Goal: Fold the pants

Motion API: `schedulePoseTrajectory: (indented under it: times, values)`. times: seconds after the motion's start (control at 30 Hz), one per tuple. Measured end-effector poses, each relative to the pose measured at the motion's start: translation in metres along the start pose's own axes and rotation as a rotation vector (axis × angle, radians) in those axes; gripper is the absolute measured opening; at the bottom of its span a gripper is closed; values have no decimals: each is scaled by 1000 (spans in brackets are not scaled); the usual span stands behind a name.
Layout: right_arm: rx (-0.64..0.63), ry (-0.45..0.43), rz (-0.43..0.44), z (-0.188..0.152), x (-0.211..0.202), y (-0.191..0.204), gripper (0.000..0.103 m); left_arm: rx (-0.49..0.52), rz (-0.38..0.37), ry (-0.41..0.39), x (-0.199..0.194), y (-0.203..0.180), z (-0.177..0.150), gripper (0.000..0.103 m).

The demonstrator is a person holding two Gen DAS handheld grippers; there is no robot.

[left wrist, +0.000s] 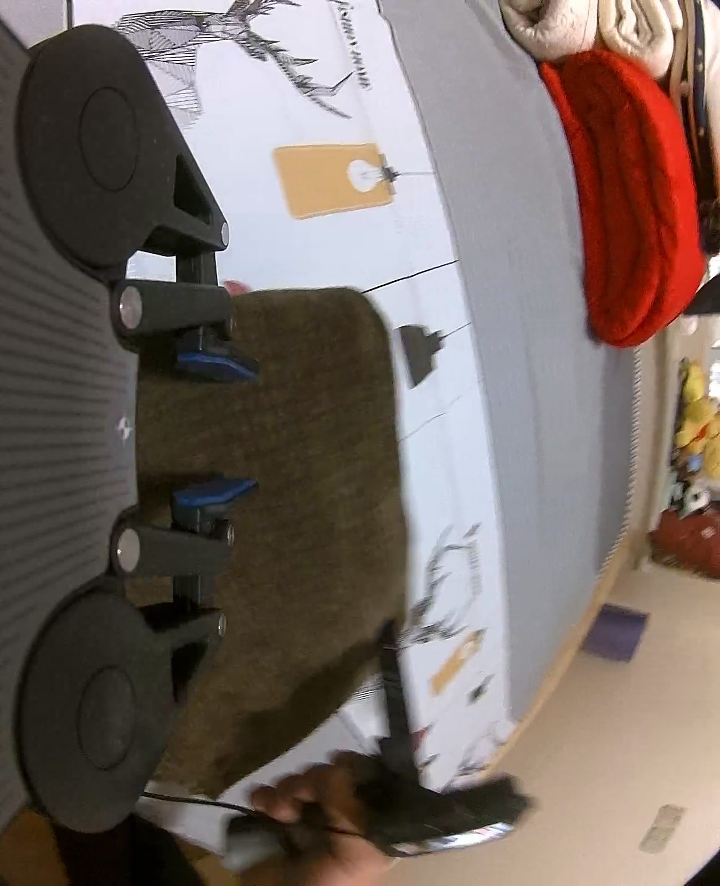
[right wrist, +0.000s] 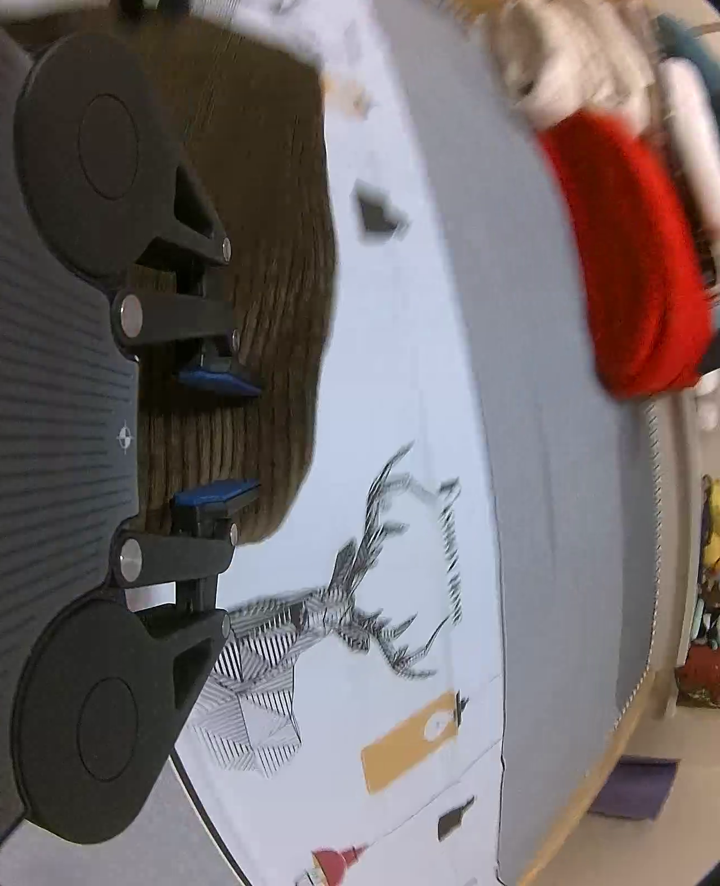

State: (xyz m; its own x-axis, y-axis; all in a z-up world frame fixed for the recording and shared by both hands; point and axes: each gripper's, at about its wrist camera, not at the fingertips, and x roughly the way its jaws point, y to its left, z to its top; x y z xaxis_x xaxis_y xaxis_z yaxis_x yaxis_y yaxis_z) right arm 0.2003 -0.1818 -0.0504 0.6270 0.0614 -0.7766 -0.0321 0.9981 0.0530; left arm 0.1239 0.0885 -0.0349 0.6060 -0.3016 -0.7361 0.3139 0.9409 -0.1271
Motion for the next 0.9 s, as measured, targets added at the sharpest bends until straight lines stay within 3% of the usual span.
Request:
schedulePoseTrajectory:
  times: [0.17,0.27,0.4,0.53,0.67,0.77,0.83,0.87,0.9]
  values:
    - [-38,3,-96,0,15,12,34,-39,44,-40,10,5,17,43]
    - [-64,-2,-100,-1,13,13,34,-57,92,108,42,15,11,42]
    - [-59,13,-77,6,1,10,38,-127,78,115,38,21,18,42]
    - [29,-27,-15,4,-55,7,50,-97,86,76,23,16,19,42]
    - [-13,-60,32,-30,-114,18,63,-66,42,43,-3,13,15,43]
    - [-21,34,21,-67,-121,19,64,-24,-9,60,-16,8,-1,43]
    - [-29,151,-29,-94,-105,15,64,13,-20,140,-8,6,-17,43]
    - [-45,198,-54,-105,-94,13,68,49,-5,177,-1,3,-27,44]
    - [-36,200,-55,-114,-89,9,79,89,18,172,0,-2,-34,46]
